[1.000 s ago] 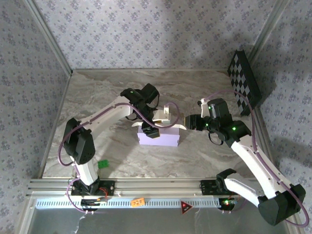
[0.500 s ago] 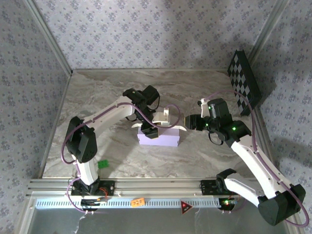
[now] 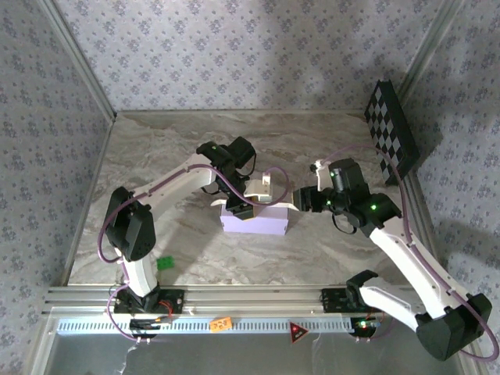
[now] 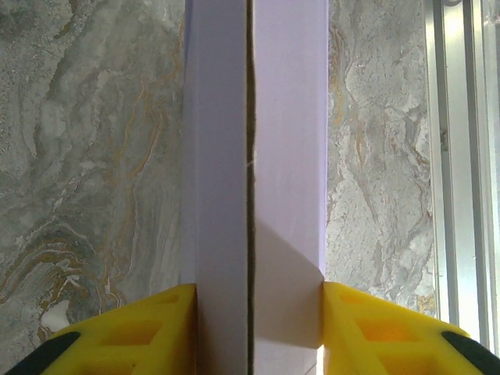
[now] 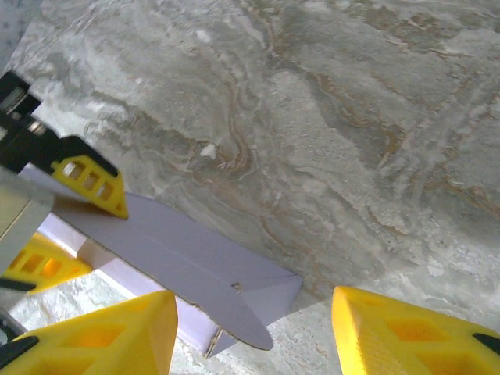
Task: Fold the paper box
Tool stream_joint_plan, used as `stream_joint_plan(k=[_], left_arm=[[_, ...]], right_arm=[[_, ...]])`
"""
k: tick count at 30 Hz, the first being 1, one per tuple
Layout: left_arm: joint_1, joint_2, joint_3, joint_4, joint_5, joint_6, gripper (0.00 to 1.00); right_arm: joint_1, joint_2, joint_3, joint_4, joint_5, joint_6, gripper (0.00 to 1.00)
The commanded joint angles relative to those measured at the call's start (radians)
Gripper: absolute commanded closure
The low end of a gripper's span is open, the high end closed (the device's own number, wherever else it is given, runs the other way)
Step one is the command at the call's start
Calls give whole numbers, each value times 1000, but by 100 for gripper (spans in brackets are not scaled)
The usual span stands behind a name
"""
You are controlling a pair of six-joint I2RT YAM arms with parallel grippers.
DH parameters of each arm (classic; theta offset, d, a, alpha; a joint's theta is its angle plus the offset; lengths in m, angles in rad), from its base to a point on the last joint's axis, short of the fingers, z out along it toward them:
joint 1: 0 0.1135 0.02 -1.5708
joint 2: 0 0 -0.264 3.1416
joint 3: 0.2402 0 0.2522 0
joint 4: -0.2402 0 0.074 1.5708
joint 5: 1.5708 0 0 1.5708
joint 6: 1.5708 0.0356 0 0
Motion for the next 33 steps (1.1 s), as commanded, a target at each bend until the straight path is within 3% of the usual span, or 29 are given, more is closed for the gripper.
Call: stream_joint_plan(k=[1,11,25,33], left_arm=[[-8,7,23,-27,12,13,62],[-8,14,30,-36,4,9,62],[-9,28,39,-44,-11,-1,61],[-11,35,42,-44,-14,-11,61]], right_arm=[[30,7,31,-48,-32,-86,44],[60,88,39,-111,-30,-206,47],[100,160,101,-152,-50,-199,73],[121,180,132,-195,-42,-126,73]])
